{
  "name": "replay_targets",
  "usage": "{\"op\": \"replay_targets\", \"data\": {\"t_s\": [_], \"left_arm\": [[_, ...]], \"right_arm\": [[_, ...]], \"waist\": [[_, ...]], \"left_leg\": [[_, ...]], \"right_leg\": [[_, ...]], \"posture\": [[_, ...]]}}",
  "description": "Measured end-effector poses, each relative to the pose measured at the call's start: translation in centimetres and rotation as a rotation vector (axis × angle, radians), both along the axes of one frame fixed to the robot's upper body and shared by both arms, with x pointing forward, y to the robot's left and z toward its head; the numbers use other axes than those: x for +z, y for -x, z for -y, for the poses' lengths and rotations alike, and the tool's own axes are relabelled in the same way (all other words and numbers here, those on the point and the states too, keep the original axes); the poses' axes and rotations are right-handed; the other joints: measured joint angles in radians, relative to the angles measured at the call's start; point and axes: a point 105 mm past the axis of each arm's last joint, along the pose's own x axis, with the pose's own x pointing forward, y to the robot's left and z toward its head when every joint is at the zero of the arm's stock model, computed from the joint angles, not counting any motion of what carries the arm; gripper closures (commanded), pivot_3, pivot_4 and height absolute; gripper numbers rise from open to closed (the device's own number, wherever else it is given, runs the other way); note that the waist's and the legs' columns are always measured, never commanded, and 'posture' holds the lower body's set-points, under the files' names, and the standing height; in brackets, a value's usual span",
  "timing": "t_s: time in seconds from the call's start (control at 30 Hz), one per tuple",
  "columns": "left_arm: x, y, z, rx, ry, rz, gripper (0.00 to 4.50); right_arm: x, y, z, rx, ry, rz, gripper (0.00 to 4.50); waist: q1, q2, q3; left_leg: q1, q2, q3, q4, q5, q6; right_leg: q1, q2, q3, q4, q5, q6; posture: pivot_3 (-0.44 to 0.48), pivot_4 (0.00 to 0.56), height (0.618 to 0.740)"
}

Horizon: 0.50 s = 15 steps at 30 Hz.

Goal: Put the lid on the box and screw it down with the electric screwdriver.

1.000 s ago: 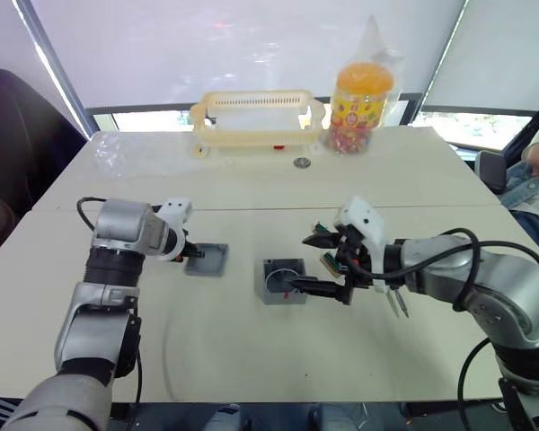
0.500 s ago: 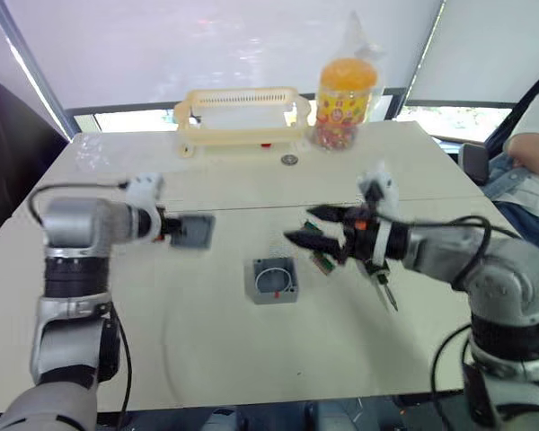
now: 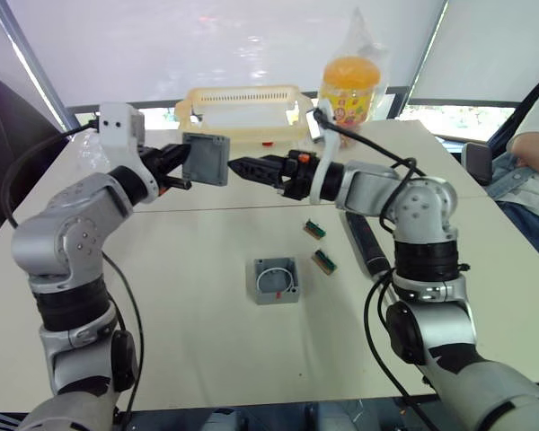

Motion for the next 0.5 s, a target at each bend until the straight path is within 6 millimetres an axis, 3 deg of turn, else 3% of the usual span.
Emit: {"op": "replay_targets", "data": {"t_s": [0.3,0.43,0.5], "left_arm": [[-0.2,0.4,1.0,-0.023,0.036,0.006,4.39],[-0.3,0.5,1.3,-0.035,0.047,0.001,4.50],[-0.7,0.5,1.4,-0.041,0.053,-0.008,4.50]], "right_arm": [[-0.8,-0.8,-1.4,0.018,-0.008,-0.027,0.00],[-0.7,-1.1,-1.7,0.005,-0.018,-0.022,1.24],[-0.8,-1.3,-1.7,0.000,-0.019,-0.027,2.31]], "waist": [[-0.003,0.000,0.000],[-0.002,0.000,0.000],[-0.002,0.000,0.000]], "left_leg": [[-0.003,0.000,0.000,0.000,0.001,-0.001],[-0.003,-0.001,0.000,0.000,0.001,-0.001],[-0.003,0.000,0.000,0.000,0.001,-0.001]], "right_leg": [[-0.004,0.001,0.000,0.001,0.000,0.000],[-0.004,0.001,0.000,0.001,0.000,0.000],[-0.004,0.001,0.000,0.001,0.000,0.000]], "posture": [[0.000,0.150,0.740],[0.000,0.150,0.740],[0.000,0.150,0.740]]}}
